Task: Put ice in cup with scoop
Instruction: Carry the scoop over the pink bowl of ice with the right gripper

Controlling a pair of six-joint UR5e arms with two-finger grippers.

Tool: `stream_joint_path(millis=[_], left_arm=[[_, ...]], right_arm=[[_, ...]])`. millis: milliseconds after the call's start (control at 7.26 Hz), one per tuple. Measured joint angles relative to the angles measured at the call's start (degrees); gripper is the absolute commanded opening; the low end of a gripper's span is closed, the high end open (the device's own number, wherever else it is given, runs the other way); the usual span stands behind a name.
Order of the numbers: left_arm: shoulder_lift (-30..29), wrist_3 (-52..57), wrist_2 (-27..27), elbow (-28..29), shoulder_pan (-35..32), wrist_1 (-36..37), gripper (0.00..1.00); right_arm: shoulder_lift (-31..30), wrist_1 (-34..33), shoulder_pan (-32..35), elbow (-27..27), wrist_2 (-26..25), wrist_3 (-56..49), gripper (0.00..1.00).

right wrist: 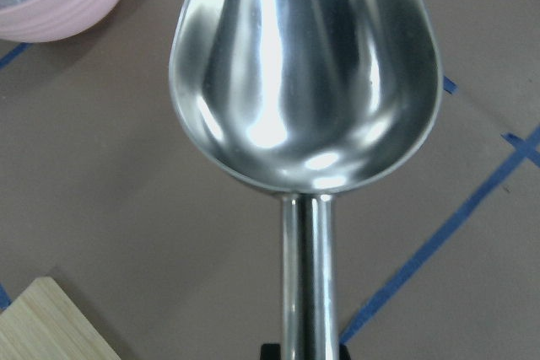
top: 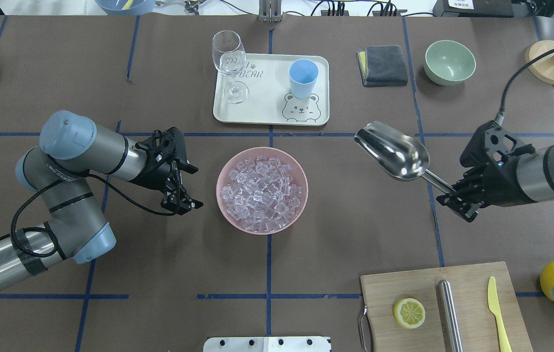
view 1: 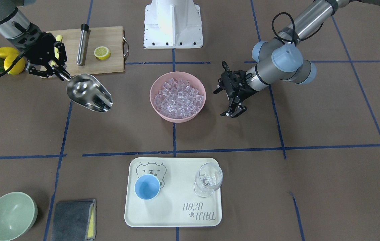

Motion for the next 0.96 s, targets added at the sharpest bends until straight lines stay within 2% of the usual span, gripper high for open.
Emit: stream_joint_path(millis=[275,551,826,964], left_arm=[[-0.11,0.0,0.29,0.05,0.07,0.0,1.0],[-0.41,-0.01,2.19,0.14,0.49,0.0,1.0],[-0.55,-0.02,3.41,0.26,0.78,0.0,1.0],[-0.61,-0.02,3.55,0.27,0.81,-0.02,1.0]], right_arm=[[10.49,-15.34,-2.75,0.36,-2.56,-4.01,0.0],[19.63,-31.7,-5.8,1.63,-9.64,-7.9,0.0],[31.77,-53.21,-9.13,1.88,-16.36,-14.29,0.0],[35.69,-60.32,-10.64,1.32,-19.06,-17.37,0.0]])
